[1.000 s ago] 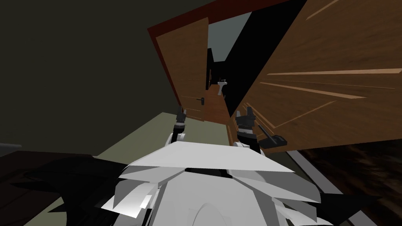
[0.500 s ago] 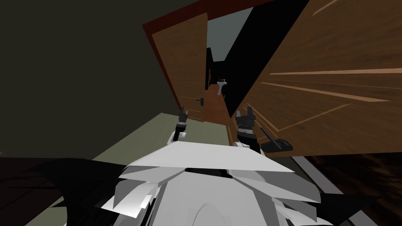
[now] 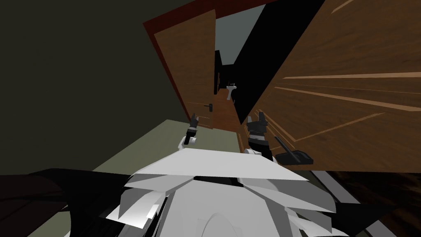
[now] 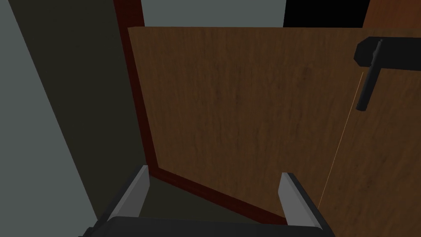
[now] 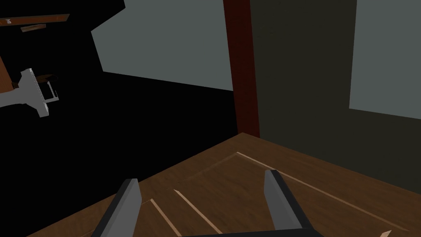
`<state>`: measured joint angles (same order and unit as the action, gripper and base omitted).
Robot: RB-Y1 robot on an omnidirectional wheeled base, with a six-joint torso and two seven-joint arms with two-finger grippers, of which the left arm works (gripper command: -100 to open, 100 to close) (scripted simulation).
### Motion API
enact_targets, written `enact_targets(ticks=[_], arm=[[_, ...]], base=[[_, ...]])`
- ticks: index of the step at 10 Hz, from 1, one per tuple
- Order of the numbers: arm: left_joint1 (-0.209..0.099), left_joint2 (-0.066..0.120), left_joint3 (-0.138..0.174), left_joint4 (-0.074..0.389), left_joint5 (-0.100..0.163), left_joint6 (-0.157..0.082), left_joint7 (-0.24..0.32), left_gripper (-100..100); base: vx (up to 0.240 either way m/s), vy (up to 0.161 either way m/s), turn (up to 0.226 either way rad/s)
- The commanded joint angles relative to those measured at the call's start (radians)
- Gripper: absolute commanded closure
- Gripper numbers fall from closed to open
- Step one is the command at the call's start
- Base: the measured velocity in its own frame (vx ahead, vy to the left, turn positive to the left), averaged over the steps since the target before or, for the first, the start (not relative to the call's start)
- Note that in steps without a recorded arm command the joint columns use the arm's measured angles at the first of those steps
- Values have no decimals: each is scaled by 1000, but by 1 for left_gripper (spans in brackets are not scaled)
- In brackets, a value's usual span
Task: Pull the door open
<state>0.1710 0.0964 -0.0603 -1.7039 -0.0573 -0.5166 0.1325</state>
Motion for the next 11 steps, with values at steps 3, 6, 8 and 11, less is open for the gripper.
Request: enact_targets(ticks=[3,6,8,11], arm=[[-53,15,2,92,10,1,8,-100],[-116,29,4,194,21,4,16,-100],[-137,34,4,232,25,5,18,-100],[-179,43,5,302,32,7,23,-100]], base=[[87,-11,-23],[82,-5,-28],[77,-1,-22],[67,-1,-21]])
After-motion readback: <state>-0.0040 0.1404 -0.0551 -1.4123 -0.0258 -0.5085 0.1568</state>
